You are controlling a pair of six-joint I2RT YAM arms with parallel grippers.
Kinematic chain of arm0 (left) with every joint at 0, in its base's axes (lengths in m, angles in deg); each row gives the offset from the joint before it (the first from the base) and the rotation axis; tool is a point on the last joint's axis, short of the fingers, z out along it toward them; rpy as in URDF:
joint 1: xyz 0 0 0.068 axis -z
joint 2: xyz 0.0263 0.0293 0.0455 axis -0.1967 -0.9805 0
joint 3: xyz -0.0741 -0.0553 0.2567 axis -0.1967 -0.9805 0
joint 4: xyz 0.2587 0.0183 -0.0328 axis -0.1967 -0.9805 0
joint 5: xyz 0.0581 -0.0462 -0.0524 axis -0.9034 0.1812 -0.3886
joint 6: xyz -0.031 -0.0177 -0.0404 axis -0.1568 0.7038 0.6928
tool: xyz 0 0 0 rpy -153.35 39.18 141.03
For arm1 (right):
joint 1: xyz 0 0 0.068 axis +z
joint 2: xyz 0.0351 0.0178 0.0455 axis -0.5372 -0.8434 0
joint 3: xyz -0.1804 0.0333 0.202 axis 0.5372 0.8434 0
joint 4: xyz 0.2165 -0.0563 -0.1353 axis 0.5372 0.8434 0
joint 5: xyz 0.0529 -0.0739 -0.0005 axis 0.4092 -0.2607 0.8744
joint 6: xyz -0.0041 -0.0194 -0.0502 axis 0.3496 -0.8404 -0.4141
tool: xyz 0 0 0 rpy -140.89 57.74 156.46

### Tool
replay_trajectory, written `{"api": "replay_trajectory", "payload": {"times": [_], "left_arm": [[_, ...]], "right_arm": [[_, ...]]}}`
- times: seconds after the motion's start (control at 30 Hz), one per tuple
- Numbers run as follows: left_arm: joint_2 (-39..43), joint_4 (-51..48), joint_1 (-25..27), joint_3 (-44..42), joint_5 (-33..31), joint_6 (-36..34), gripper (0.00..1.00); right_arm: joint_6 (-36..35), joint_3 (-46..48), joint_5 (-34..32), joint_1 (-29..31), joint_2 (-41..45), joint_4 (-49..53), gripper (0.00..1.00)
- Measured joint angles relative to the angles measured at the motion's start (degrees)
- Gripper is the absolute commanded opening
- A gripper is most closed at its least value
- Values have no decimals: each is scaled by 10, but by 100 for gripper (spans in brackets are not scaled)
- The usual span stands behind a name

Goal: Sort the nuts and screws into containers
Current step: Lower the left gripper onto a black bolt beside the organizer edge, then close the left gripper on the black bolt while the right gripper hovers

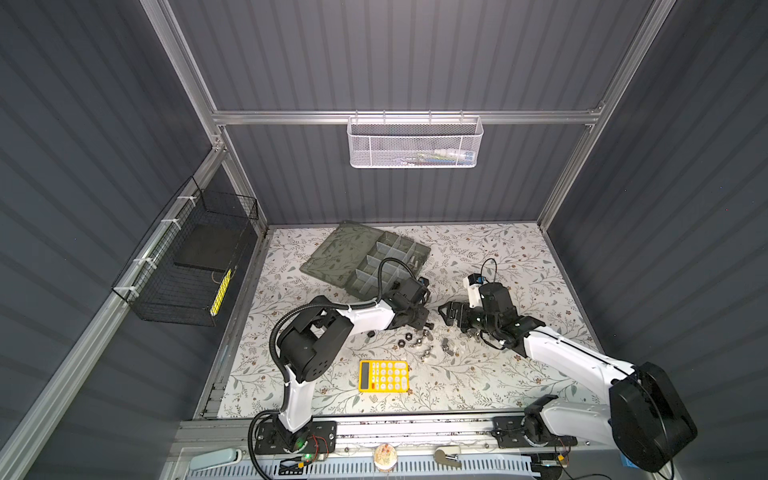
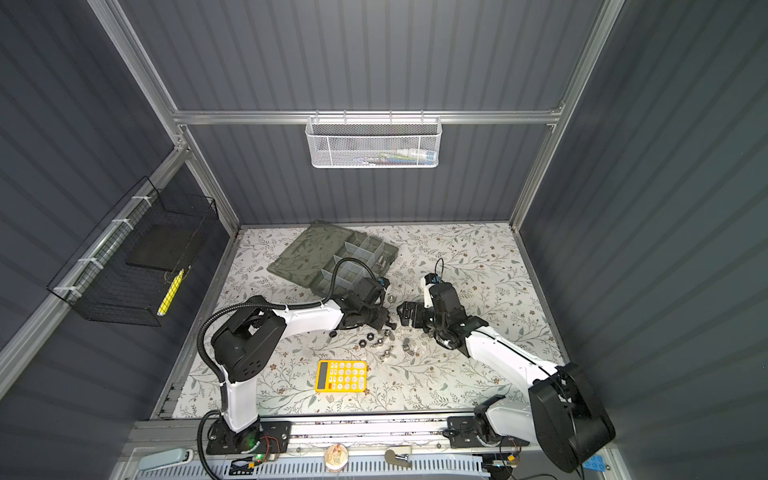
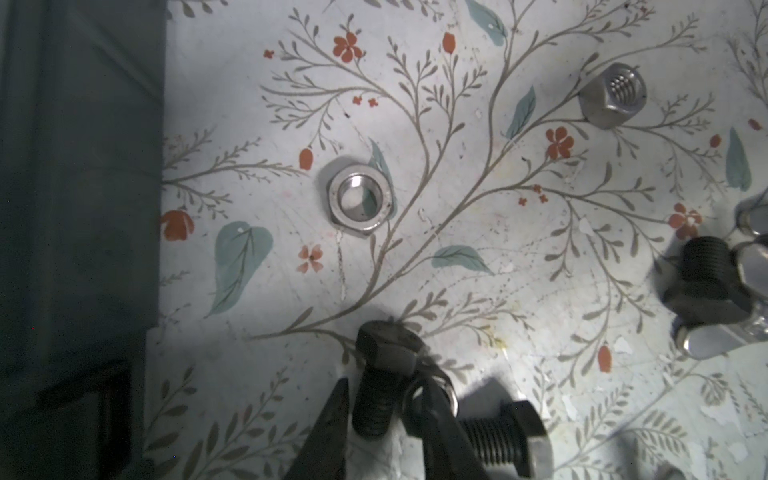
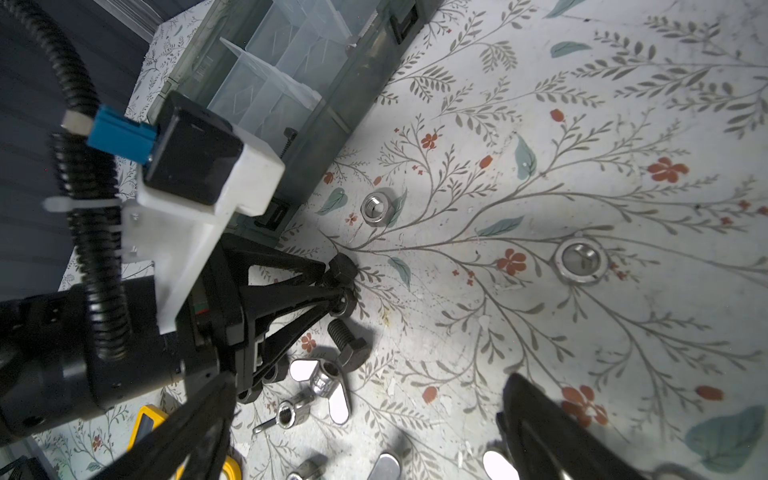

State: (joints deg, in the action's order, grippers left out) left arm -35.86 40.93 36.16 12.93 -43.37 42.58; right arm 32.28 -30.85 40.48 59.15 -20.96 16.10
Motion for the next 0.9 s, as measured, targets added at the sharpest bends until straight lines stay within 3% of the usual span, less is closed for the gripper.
{"api": "replay_trajectory", "payload": {"times": [0.9], "left_arm": [[-9,16,-29,11,35,9,28]], "right_arm": [[0,-8,2,0,-10,2,99]]}}
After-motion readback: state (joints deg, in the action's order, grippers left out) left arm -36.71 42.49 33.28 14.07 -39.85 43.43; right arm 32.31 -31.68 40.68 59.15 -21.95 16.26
